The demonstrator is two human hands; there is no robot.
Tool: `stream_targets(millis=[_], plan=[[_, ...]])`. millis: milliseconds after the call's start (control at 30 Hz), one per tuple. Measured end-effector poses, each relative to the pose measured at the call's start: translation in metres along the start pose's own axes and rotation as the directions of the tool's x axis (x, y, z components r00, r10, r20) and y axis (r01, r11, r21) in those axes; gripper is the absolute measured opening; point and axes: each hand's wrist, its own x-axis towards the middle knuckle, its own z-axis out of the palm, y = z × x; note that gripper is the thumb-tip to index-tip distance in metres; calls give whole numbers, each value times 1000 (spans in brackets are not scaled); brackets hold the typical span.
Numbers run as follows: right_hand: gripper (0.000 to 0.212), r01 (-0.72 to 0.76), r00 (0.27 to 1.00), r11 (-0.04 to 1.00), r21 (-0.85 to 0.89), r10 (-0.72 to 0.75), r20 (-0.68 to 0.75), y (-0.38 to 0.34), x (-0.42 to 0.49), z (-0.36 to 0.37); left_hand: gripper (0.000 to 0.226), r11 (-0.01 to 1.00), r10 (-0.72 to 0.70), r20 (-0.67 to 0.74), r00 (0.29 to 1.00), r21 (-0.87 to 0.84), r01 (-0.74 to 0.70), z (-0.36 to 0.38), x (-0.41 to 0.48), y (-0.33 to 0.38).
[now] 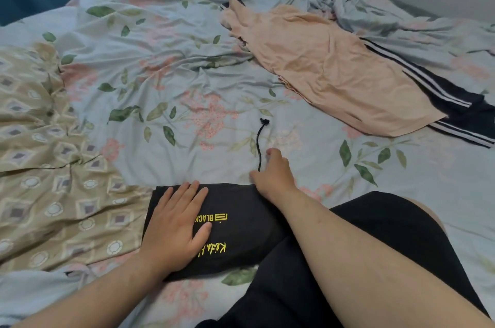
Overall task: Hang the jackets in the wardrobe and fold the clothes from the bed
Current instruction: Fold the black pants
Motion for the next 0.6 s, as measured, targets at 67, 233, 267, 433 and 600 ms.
stream_targets(millis=[67,233,267,433,600], plan=[[14,-33,999,995,98,32,13,-3,5,-4,69,1000,-1,3,1000,13,1,0,-1,1],[25,1,995,999,-54,4,99,-8,-1,-4,68,999,2,2,1000,48,-2,-1,-1,3],[24,26,994,993,-117,-13,107,-9,-2,-2,68,998,2,4,1000,55,-2,0,-2,4],[16,165,974,976,-140,-139,181,-14,-11,-4,66,998,10,-28,1000,55,-9,1,-3,2],[19,415,884,909,-25,-397,246,-26,-47,-13,68,998,16,-107,994,-56,-22,1,-6,-1]])
